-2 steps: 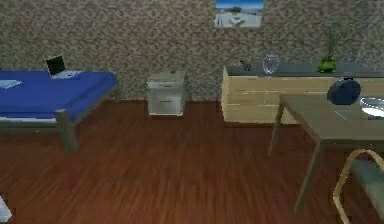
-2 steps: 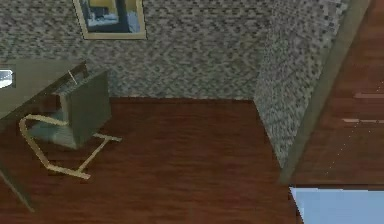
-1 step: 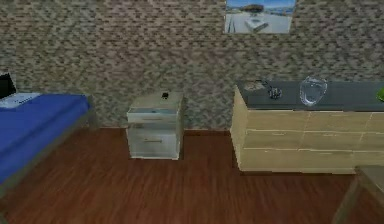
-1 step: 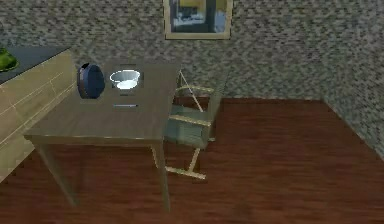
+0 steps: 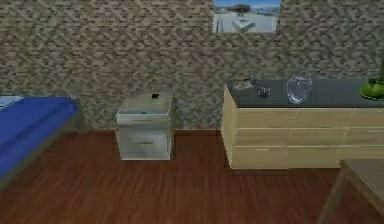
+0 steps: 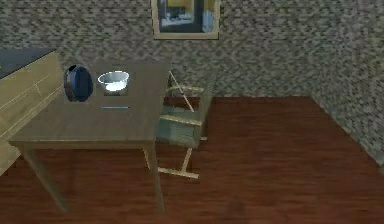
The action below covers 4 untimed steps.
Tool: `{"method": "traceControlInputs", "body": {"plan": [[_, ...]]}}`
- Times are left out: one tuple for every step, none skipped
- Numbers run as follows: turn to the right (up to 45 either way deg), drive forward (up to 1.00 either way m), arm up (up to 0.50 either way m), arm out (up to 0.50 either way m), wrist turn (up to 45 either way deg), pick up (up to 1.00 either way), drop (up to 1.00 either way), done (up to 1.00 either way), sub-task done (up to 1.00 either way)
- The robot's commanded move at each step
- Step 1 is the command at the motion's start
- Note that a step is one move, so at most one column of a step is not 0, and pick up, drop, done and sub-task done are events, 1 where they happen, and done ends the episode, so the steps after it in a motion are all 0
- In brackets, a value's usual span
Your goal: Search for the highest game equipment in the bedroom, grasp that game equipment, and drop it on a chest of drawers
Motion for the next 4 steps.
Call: {"method": "traceControlInputs", "body": {"plan": [[0.0,1.0,0.0,0.0,0.0,0.0,0.0,0.0,0.0],[27.0,0.0,0.0,0.0,0.0,0.0,0.0,0.0,0.0],[0.0,0.05,0.0,0.0,0.0,0.0,0.0,0.0,0.0],[-45.0,0.0,0.0,0.0,0.0,0.0,0.0,0.0,0.0]]}}
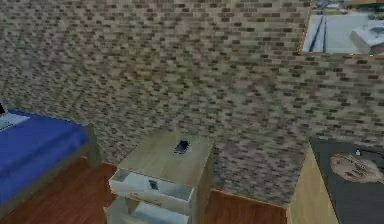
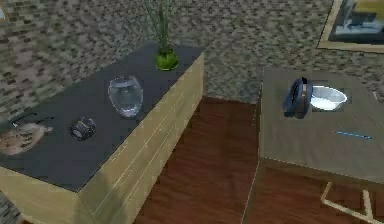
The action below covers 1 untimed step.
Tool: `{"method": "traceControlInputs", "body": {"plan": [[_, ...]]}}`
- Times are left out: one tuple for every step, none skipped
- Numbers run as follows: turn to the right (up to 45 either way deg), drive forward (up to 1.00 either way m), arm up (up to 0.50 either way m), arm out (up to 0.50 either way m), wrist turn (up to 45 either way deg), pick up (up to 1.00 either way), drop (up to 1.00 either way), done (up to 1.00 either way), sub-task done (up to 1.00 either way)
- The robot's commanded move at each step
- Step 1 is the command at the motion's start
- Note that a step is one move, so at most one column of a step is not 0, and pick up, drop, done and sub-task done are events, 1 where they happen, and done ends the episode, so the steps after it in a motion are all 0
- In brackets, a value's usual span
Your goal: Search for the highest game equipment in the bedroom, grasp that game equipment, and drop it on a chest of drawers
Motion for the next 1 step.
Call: {"method": "traceControlInputs", "body": {"plan": [[-45.0,0.0,0.0,0.0,0.0,0.0,0.0,0.0,0.0]]}}
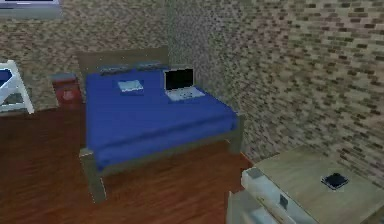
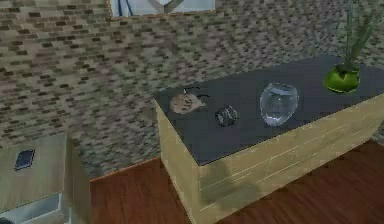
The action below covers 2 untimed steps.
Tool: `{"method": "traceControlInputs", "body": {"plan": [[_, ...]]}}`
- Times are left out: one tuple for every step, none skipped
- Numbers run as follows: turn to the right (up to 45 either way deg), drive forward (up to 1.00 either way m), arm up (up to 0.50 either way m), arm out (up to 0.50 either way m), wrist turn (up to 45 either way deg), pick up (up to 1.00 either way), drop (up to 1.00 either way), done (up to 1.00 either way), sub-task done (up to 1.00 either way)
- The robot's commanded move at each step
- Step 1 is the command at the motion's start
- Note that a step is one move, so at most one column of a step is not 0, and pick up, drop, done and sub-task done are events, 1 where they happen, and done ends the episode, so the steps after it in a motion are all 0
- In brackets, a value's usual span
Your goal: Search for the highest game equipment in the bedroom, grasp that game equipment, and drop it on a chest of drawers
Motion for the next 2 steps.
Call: {"method": "traceControlInputs", "body": {"plan": [[-45.0,0.0,0.0,0.0,0.0,0.0,0.0,0.0,0.0],[0.0,1.0,0.0,0.0,0.0,0.0,0.0,0.0,0.0]]}}
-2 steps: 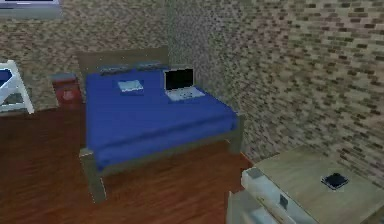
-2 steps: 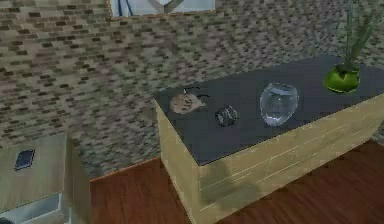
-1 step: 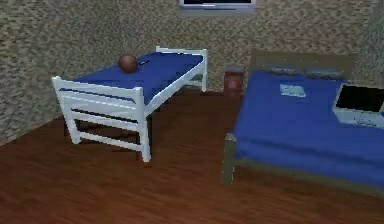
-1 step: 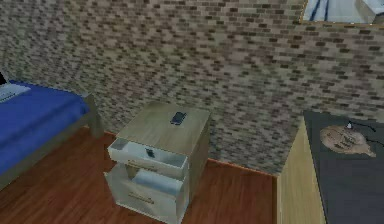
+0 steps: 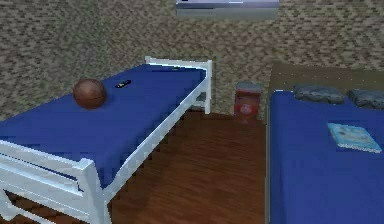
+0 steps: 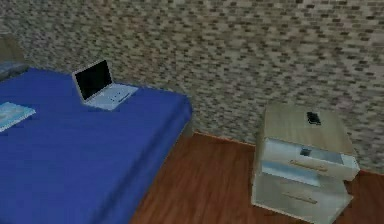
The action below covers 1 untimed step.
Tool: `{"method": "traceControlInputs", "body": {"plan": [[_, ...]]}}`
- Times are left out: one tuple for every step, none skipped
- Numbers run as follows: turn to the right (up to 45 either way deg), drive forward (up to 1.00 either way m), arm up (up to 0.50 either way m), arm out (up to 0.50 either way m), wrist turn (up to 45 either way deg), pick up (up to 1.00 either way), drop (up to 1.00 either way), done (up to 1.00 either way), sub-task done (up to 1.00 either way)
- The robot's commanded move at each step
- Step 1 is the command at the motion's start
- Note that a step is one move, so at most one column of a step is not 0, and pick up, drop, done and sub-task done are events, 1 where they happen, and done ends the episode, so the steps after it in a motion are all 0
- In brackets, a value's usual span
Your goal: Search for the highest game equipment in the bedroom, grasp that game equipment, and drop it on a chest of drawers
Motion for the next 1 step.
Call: {"method": "traceControlInputs", "body": {"plan": [[-9.0,0.0,0.0,0.0,0.0,0.0,0.0,0.0,0.0]]}}
